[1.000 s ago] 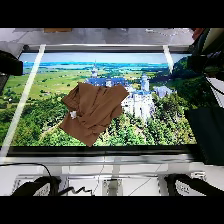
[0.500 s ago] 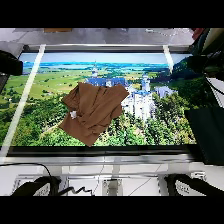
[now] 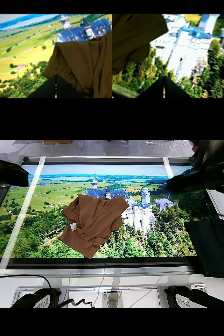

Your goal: Fold the clothes and pants, and hang the long-sleeved shirts on hangers.

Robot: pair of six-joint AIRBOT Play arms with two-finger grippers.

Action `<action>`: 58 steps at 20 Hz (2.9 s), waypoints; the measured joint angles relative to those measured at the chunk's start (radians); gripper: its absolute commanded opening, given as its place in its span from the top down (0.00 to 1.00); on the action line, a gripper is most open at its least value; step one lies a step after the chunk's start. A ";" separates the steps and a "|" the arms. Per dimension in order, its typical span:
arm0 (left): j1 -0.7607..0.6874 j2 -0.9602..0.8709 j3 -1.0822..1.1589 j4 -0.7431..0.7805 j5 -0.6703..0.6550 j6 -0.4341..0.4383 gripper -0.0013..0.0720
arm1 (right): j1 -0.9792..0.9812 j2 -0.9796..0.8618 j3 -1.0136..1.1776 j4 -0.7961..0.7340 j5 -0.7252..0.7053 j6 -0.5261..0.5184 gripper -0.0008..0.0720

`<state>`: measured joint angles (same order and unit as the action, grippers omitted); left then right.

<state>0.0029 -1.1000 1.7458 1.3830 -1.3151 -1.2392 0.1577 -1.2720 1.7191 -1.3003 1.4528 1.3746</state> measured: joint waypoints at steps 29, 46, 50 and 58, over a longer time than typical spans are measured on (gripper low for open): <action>0.121 0.066 -0.211 -0.103 -0.059 -0.003 0.96 | 0.802 -0.424 -0.417 -0.043 -0.816 -0.790 0.50; 0.121 0.066 -0.211 -0.169 -0.059 -0.003 0.96 | 0.796 -0.505 -0.412 -0.024 -0.929 -0.975 0.94; 0.121 0.066 -0.211 -0.197 -0.059 -0.003 0.96 | 0.794 -0.509 -0.380 -0.036 -0.917 -0.976 0.94; 0.121 0.066 -0.211 -0.209 -0.045 -0.003 0.96 | 0.730 -0.401 -0.249 -0.072 -0.874 -0.761 0.94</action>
<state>0.1242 -1.0344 1.5349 1.1740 -1.3602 -1.2423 0.8879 -1.6730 1.4696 -1.3727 0.5785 0.6140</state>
